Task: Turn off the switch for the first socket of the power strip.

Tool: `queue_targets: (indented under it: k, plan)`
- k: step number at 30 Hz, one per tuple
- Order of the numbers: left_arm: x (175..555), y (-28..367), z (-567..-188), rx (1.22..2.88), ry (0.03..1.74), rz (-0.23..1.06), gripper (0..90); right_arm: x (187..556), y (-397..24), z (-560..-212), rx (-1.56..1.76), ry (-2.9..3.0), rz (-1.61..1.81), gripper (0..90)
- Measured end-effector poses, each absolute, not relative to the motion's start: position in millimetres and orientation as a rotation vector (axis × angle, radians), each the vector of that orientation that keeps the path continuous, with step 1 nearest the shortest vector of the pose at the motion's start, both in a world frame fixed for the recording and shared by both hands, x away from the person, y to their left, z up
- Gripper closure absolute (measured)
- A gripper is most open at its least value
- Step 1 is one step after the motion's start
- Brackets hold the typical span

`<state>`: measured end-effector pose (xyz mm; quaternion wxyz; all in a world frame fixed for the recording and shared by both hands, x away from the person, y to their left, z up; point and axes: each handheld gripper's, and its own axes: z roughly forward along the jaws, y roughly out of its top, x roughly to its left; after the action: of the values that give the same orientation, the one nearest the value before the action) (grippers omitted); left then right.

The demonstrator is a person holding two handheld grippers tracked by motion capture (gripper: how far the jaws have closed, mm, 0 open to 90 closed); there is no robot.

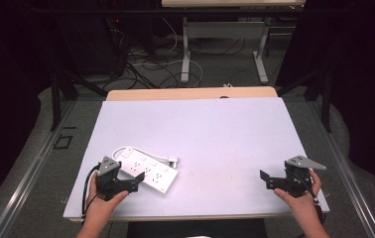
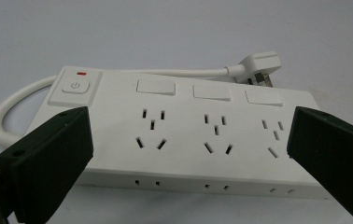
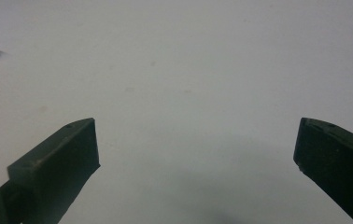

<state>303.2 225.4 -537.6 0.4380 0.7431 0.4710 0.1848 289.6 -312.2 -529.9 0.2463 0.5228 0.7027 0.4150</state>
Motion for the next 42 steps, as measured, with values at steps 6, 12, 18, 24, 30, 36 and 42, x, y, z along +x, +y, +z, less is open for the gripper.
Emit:
queue_targets:
  k: [6, 12, 18, 24, 30, 36, 42]
  plan:
    - [305, 227, -537, 1.836, 1.190, 0.476, 1.1, 283, -327, -530, 1.470, 1.845, 1.149, 0.0]
    - [306, 228, -536, 1.830, 1.242, 0.490, 2.6, 286, -330, -533, 1.489, 1.837, 1.154, 0.0]
    - [302, 228, -533, 1.831, 1.253, 0.508, 2.8, 288, -329, -535, 1.482, 1.830, 1.111, 0.0]
    - [304, 229, -533, 1.834, 1.269, 0.519, 3.1, 288, -331, -535, 1.494, 1.821, 1.105, 0.0]
    - [305, 230, -532, 1.832, 1.298, 0.527, 3.7, 290, -332, -537, 1.503, 1.823, 1.101, 0.0]
    - [307, 231, -530, 1.844, 1.305, 0.522, 5.4, 290, -330, -538, 1.513, 1.838, 1.107, 0.0]
    - [310, 231, -528, 1.861, 1.323, 0.503, 5.9, 290, -324, -540, 1.494, 1.849, 1.110, 0.8]
